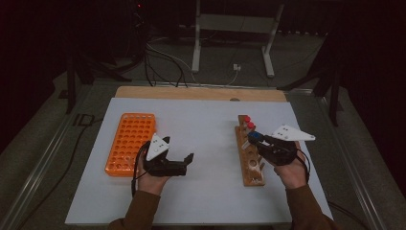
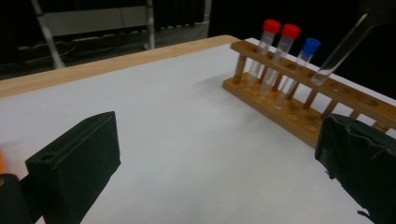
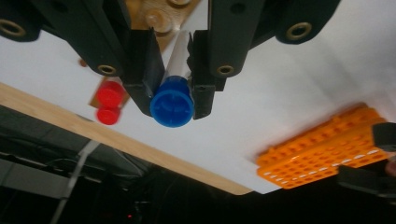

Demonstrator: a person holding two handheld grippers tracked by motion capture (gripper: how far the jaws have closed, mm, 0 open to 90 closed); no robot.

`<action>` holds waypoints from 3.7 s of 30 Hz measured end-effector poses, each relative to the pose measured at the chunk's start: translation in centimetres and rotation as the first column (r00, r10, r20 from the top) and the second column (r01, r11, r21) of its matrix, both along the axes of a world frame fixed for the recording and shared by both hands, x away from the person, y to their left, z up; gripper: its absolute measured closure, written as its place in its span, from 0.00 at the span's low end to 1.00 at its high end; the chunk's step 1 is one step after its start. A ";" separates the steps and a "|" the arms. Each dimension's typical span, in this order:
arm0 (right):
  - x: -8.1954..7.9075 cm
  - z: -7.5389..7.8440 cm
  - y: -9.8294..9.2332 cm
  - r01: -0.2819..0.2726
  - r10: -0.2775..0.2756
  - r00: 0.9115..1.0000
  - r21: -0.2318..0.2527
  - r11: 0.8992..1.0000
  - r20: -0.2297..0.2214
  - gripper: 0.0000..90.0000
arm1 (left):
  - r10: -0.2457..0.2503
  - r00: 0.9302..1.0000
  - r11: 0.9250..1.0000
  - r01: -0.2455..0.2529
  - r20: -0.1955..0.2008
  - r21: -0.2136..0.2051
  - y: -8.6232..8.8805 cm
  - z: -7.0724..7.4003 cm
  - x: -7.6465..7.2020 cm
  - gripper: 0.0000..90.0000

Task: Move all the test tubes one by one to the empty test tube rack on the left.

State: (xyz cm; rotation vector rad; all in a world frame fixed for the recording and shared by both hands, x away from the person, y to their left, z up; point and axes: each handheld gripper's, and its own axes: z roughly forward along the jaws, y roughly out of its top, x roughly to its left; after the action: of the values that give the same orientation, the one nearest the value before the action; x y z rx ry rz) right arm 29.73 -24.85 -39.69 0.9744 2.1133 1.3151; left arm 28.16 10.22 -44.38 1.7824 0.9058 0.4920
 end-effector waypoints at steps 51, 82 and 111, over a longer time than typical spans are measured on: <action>-0.2 -2.0 7.1 -0.186 0.188 0.976 0.035 0.982 -0.108 0.82 | -0.234 0.971 0.971 0.231 0.048 0.068 -8.8 -1.4 0.0 0.86; -0.3 -3.2 2.9 -0.088 0.095 0.991 0.081 0.993 -0.090 0.01 | -0.105 0.994 0.994 0.104 0.032 0.015 -3.5 0.0 0.9 0.86; -1.2 -3.4 0.2 -0.041 0.048 0.996 0.098 0.994 -0.071 0.01 | 0.022 0.997 1.000 -0.023 0.074 0.018 5.5 2.0 -0.2 0.86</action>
State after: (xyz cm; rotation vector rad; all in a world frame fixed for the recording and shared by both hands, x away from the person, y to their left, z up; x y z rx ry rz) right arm 28.57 -24.64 -43.10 1.0350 2.1546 1.4356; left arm 27.93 15.68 -42.35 1.7610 0.8735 0.5789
